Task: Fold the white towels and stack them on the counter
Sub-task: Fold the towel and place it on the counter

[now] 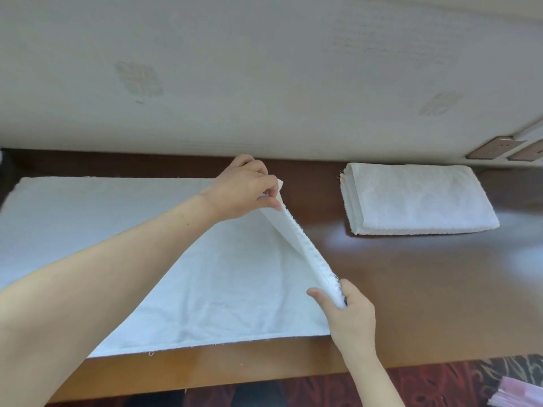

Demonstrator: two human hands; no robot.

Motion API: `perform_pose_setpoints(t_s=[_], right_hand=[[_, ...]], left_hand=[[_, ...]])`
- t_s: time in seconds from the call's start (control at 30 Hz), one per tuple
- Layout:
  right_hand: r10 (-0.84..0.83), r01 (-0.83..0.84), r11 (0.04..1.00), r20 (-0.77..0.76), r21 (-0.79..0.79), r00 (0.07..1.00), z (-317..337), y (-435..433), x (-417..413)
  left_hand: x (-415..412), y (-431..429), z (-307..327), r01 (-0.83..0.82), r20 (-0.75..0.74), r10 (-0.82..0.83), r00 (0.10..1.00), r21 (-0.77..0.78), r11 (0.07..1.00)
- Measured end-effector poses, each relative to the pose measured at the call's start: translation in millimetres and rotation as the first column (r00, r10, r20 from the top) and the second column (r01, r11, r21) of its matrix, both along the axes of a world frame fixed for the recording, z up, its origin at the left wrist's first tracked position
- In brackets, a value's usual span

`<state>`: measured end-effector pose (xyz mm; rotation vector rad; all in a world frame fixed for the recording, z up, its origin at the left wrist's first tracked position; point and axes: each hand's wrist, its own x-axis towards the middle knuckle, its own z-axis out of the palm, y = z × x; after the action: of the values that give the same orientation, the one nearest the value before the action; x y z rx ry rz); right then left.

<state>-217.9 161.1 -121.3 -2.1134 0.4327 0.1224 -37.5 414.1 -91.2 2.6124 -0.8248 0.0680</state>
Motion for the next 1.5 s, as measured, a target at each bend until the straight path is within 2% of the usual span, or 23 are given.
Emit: perform_pose_setpoints(t_s=[0.1,0.17,0.3,0.47,0.53,0.7,0.8,1.0,1.13,1.27,1.4,1.5], right_hand=[[0.0,-0.004,0.997,0.056,0.074,0.998,23,28,3],[0.019,-0.029,0.994,0.086,0.109,0.996,38,52,4],[0.082,-0.101,0.981,0.119,0.166,0.99,59,96,4],[0.145,-0.172,0.966,0.143,0.194,0.979,70,145,-1],[0.172,-0.199,0.96,0.143,0.199,0.975,72,163,-4],[0.213,-0.239,0.928,0.119,0.287,0.97,79,210,-15],[0.279,-0.296,0.909,0.098,0.294,0.955,78,241,-22],[0.393,-0.397,0.841,0.088,0.368,0.915,68,322,-30],[0.443,-0.44,0.807,0.088,0.393,0.892,54,377,-36],[0.483,-0.467,0.806,0.05,0.365,0.874,43,428,-43],[0.516,-0.481,0.826,-0.051,0.293,0.855,27,468,-51],[0.585,-0.548,0.805,-0.152,0.226,0.797,13,486,-57]], left_hand=[[-2,28,5,-0.019,-0.004,0.019,1.0,0.075,0.997],[-6,47,10,-0.095,-0.064,0.099,0.993,0.051,0.994],[-14,86,14,-0.246,-0.247,0.221,0.943,-0.075,0.966],[-26,136,9,-0.412,-0.415,0.265,0.87,-0.319,0.853],[-31,158,7,-0.447,-0.435,0.28,0.856,-0.348,0.824],[-41,219,10,-0.487,-0.407,0.353,0.843,-0.298,0.821],[-45,257,20,-0.454,-0.333,0.37,0.867,-0.223,0.863],[-33,323,33,-0.327,-0.191,0.327,0.926,0.032,0.945],[-19,361,31,-0.184,-0.093,0.219,0.971,0.287,0.94],[-4,386,30,0.03,-0.015,-0.026,1.0,0.553,0.833],[-2,391,20,0.149,-0.084,-0.125,0.989,0.688,0.71],[-7,386,7,0.156,-0.074,-0.158,0.985,0.782,0.603]])
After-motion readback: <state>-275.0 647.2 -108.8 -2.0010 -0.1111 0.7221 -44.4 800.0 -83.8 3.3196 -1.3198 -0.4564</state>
